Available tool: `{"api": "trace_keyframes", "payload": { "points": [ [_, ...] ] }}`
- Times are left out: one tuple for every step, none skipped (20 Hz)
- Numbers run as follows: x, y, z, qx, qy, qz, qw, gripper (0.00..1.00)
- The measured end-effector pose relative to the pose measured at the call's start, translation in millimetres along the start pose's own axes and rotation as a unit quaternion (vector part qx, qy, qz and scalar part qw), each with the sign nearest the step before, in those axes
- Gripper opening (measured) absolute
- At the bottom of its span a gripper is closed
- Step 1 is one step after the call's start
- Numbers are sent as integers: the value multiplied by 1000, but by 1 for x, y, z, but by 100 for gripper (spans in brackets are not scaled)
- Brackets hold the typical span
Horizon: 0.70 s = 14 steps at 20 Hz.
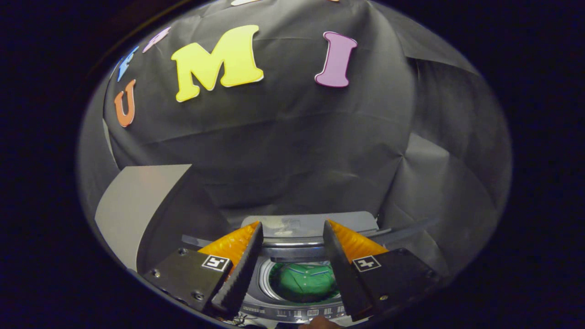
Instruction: Put the clothes into the washing machine and then close the washing machine lid.
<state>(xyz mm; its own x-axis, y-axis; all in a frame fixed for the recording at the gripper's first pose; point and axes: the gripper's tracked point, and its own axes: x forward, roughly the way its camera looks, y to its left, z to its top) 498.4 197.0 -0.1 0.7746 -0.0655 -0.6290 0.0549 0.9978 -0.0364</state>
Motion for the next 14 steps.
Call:
{"api": "trace_keyframes", "payload": {
  "points": [
    [-4, 0, -7, -2, 6, -3, 1000, 83],
    [-8, 1, -14, -4, 10, -5, 1000, 84],
    [-13, 2, -21, -2, 14, -6, 1000, 84],
    [-16, 5, -29, 5, 17, -4, 1000, 83],
    [-18, 10, -41, 14, 26, -2, 1000, 83],
    [-20, 14, -52, 21, 36, -2, 999, 83],
    [-23, 16, -64, 28, 46, -5, 999, 84],
    [-25, 19, -75, 32, 58, -7, 998, 83],
    [-27, 22, -85, 35, 65, -8, 997, 83],
    [-29, 25, -93, 35, 72, -8, 997, 83],
    [-34, 29, -100, 33, 77, -8, 996, 84],
    [-37, 32, -105, 32, 80, -10, 996, 84],
    [-42, 33, -110, 32, 82, -12, 996, 84],
    [-46, 34, -115, 35, 83, -16, 996, 84]
  ]
}}
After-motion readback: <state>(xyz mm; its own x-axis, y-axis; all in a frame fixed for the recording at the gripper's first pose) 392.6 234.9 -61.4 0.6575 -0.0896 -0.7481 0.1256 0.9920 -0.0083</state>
